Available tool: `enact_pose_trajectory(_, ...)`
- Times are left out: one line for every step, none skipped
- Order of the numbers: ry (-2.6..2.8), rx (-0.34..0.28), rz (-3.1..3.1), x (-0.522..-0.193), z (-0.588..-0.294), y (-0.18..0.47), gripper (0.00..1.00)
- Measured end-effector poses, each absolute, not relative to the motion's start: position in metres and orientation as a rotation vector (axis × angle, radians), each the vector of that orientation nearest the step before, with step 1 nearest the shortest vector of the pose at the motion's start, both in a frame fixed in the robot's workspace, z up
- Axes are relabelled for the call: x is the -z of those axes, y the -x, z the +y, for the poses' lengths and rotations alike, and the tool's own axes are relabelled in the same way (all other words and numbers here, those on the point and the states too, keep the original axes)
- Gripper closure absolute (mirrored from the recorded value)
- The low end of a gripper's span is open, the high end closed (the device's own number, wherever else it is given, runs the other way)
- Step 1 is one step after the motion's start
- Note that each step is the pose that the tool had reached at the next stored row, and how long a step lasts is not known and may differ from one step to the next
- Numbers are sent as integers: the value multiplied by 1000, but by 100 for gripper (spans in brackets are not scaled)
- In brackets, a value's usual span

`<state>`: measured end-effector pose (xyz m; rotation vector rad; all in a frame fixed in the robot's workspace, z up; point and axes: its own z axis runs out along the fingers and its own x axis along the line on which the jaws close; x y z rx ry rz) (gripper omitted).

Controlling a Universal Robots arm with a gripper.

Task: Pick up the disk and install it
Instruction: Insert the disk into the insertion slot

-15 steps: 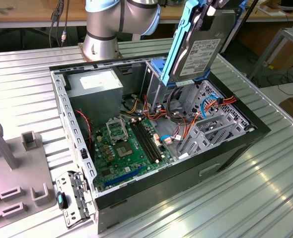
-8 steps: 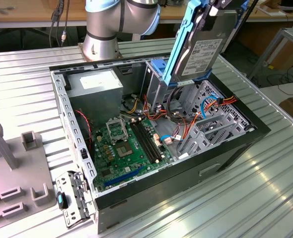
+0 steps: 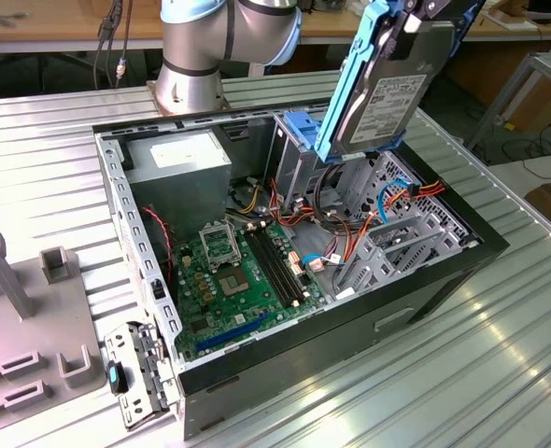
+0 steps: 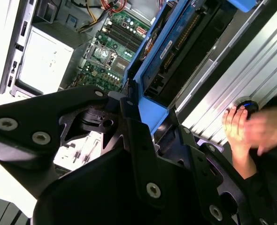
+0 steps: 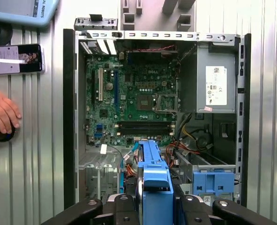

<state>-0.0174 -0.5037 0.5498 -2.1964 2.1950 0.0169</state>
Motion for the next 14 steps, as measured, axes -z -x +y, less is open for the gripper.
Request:
enact_pose_trajectory(2196, -17, 2195, -550, -504, 17, 63)
enact_pose_trajectory(2197, -17, 2195, -550, -505, 17, 63)
enact_pose_trajectory(2196, -17, 2195, -549, -505, 16, 63)
enact_pose_trajectory(2197, -17, 2195, -549, -506, 16, 63)
enact_pose_trajectory(2197, -17, 2195, -549, -506, 15, 63)
enact_pose_trajectory(2197, -17, 2195, -549, -507, 15, 63)
enact_pose_trajectory(2197, -17, 2195, -549, -507, 14, 63)
enact_pose_trajectory(2197, -17, 2195, -549, -508, 13, 63)
enact_pose_trajectory(2197, -18, 2195, -549, -509, 12, 63)
enact_pose_trajectory(2197, -18, 2195, -549, -510, 11, 63)
enact_pose_trajectory(2197, -18, 2195, -549, -511, 10, 63)
enact_pose_trajectory(2197, -18, 2195, -548, -512, 9, 63)
enact_pose_trajectory(2197, -18, 2195, -548, -513, 9, 63)
enact_pose_trajectory(2197, -18, 2195, -548, -513, 9, 63)
